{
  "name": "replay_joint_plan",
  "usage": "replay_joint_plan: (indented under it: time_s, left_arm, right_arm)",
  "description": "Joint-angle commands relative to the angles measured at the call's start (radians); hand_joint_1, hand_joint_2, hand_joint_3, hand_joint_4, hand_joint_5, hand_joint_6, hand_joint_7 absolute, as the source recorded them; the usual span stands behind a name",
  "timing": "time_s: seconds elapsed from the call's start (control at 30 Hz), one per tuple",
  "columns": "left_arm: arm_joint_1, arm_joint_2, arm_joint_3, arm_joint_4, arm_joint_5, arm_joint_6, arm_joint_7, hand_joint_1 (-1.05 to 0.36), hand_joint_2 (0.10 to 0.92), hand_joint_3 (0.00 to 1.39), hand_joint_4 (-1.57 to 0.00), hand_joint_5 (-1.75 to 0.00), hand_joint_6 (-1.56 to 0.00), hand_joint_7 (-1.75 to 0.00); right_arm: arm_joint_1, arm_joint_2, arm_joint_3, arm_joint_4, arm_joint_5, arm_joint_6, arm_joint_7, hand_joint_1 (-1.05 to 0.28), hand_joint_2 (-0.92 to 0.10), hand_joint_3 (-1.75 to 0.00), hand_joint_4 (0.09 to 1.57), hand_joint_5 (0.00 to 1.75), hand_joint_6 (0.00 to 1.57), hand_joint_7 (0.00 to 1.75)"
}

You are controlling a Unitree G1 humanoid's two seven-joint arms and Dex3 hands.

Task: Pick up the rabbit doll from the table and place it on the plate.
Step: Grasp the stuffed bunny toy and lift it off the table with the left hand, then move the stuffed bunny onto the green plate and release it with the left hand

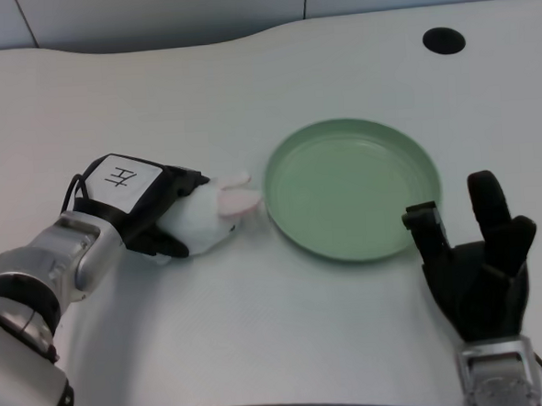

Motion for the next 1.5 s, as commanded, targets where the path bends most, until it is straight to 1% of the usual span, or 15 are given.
replay_joint_plan:
  time_s: [0.03,0.07,0.1,0.27,0.37,0.47,0.57,0.67,0.83,1.0,1.1,1.13,1.23,1.47,1.5]
  left_arm:
    - [0.009,0.002,0.024,0.012,-0.038,-0.005,-0.068,-0.45,0.921,0.16,-0.85,-1.20,-1.10,-0.23]
    - [0.001,0.003,0.030,0.010,-0.047,-0.007,-0.075,-0.44,0.921,0.17,-0.82,-1.29,-1.09,-0.27]
    - [-0.005,0.003,0.033,0.008,-0.052,-0.007,-0.069,-0.43,0.921,0.18,-0.77,-1.41,-1.00,-0.48]
    - [-0.028,0.007,0.087,-0.001,-0.107,-0.067,-0.055,-0.39,0.921,0.12,-0.76,-1.53,-0.82,-0.95]
    - [-0.055,0.005,0.133,-0.008,-0.153,-0.097,-0.075,-0.43,0.921,0.15,-0.77,-1.48,-0.80,-0.98]
    - [-0.082,-0.003,0.164,-0.018,-0.184,-0.132,-0.064,-0.39,0.921,0.10,-0.85,-1.40,-0.83,-0.96]
    - [-0.100,-0.012,0.183,-0.025,-0.206,-0.157,-0.075,-0.37,0.921,0.10,-0.80,-1.49,-0.78,-1.08]
    - [-0.116,-0.028,0.200,-0.034,-0.226,-0.174,-0.086,-0.35,0.921,0.11,-0.82,-1.39,-0.80,-0.96]
    - [-0.132,-0.074,0.202,-0.049,-0.225,-0.232,-0.048,-0.35,0.921,0.13,-0.75,-1.70,-0.63,-1.44]
    - [-0.139,-0.131,0.203,-0.052,-0.228,-0.265,-0.037,-0.37,0.921,0.11,-0.84,-1.54,-0.74,-1.24]
    - [-0.133,-0.167,0.219,-0.049,-0.246,-0.286,-0.037,-0.36,0.921,0.11,-0.86,-1.57,-0.74,-1.28]
    - [-0.129,-0.181,0.226,-0.048,-0.254,-0.292,-0.039,-0.38,0.921,0.12,-0.83,-1.67,-0.68,-1.43]
    - [-0.121,-0.228,0.243,-0.045,-0.277,-0.316,-0.054,-0.39,0.921,0.14,-0.81,-1.74,-0.63,-1.58]
    - [-0.120,-0.244,0.245,-0.044,-0.284,-0.327,-0.056,-0.40,0.921,0.14,-0.82,-1.75,-0.60,-1.63]
    - [-0.121,-0.265,0.231,-0.043,-0.269,-0.321,-0.037,-0.40,0.921,0.14,-0.82,-1.75,-0.60,-1.63]
  right_arm:
    - [0.032,0.002,-0.008,0.024,0.005,0.010,-0.004,-0.66,-0.92,-0.26,0.75,1.06,1.08,0.01]
    - [0.029,-0.002,-0.009,0.027,0.006,0.012,-0.001,-0.65,-0.92,-0.27,0.75,1.06,1.08,0.01]
    - [0.027,-0.006,-0.010,0.031,0.006,0.013,0.001,-0.64,-0.92,-0.28,0.75,1.05,1.07,0.01]
    - [0.019,-0.013,-0.011,0.037,0.004,0.010,-0.003,-0.65,-0.92,-0.28,0.75,1.05,1.07,0.00]
    - [0.014,-0.017,-0.013,0.042,0.004,0.010,-0.001,-0.64,-0.92,-0.30,0.75,1.05,1.07,0.00]
    - [0.007,-0.023,-0.013,0.053,-0.003,-0.006,0.006,-0.65,-0.92,-0.31,0.74,1.05,1.06,0.00]
    - [0.002,-0.026,-0.015,0.064,-0.003,-0.010,0.010,-0.65,-0.92,-0.31,0.73,1.05,1.06,0.00]
    - [-0.002,-0.026,-0.018,0.072,-0.001,-0.011,0.011,-0.64,-0.92,-0.31,0.73,1.05,1.06,0.00]
    - [-0.003,-0.021,-0.016,0.072,-0.003,-0.010,0.010,-0.64,-0.92,-0.32,0.73,1.06,1.06,0.00]
    - [0.010,-0.008,-0.015,0.057,-0.001,-0.015,0.016,-0.64,-0.92,-0.31,0.72,1.07,1.06,0.00]
    - [0.019,-0.001,-0.016,0.048,0.001,-0.017,0.018,-0.64,-0.92,-0.30,0.72,1.08,1.06,0.00]
    - [0.023,0.001,-0.016,0.044,0.001,-0.019,0.018,-0.64,-0.92,-0.30,0.72,1.09,1.06,0.00]
    - [0.035,0.009,-0.018,0.030,0.007,-0.014,0.022,-0.65,-0.92,-0.29,0.72,1.09,1.07,0.00]
    - [0.042,0.013,-0.017,0.018,0.010,-0.009,0.024,-0.65,-0.92,-0.28,0.72,1.09,1.07,0.00]
    - [0.051,0.019,-0.018,0.010,0.014,-0.007,0.026,-0.65,-0.92,-0.28,0.72,1.09,1.06,0.00]
